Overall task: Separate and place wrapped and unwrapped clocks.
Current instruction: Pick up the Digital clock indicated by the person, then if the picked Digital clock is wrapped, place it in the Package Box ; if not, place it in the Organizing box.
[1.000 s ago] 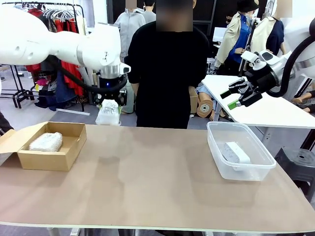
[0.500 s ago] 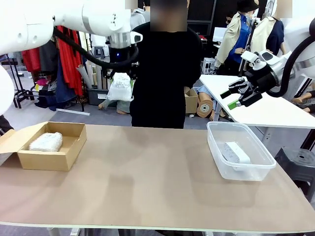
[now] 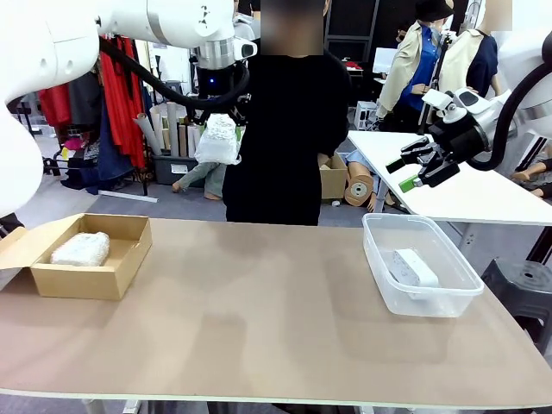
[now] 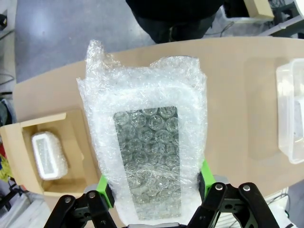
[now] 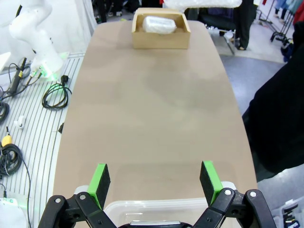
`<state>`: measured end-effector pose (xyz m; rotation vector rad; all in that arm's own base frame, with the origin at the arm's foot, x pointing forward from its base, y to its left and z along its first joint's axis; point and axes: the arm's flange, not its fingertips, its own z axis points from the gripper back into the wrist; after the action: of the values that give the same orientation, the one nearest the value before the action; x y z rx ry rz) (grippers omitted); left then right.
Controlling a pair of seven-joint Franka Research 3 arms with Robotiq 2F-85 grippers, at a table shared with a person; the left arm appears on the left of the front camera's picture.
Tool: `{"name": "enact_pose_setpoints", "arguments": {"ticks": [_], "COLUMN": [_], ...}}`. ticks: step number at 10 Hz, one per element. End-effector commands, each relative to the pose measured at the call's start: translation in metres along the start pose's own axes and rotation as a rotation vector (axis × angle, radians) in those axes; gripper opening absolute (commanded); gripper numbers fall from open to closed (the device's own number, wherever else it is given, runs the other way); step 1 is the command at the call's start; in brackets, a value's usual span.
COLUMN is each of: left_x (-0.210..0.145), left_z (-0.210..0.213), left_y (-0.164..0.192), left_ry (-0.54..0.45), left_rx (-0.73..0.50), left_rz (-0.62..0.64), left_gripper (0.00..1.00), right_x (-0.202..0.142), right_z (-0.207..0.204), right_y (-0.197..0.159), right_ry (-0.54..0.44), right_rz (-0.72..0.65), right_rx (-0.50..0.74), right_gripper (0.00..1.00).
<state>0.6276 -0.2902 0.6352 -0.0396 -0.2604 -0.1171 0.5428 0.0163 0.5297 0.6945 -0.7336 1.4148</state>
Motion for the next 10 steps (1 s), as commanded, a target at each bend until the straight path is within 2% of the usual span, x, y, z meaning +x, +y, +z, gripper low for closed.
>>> {"name": "enact_pose_setpoints", "arguments": {"ticks": [1,10], "left_x": [-0.0025,-0.0025], "left_z": [0.0014,0.0014], "left_y": [-0.0002,-0.0002], "left_ry": [0.001,0.001], "left_rx": [0.002,0.002], "left_rz": [0.006,0.006], "left_gripper": [0.00,0.00], "right_x": [0.0026,0.0026], "right_z": [0.0016,0.0016], "right_y": [0.0006,0.0006], "right_ry": [0.001,0.001], "right_rz": [0.005,0.005], "right_rx": [-0.004,-0.004], "right_gripper": [1.00,1.00]}}
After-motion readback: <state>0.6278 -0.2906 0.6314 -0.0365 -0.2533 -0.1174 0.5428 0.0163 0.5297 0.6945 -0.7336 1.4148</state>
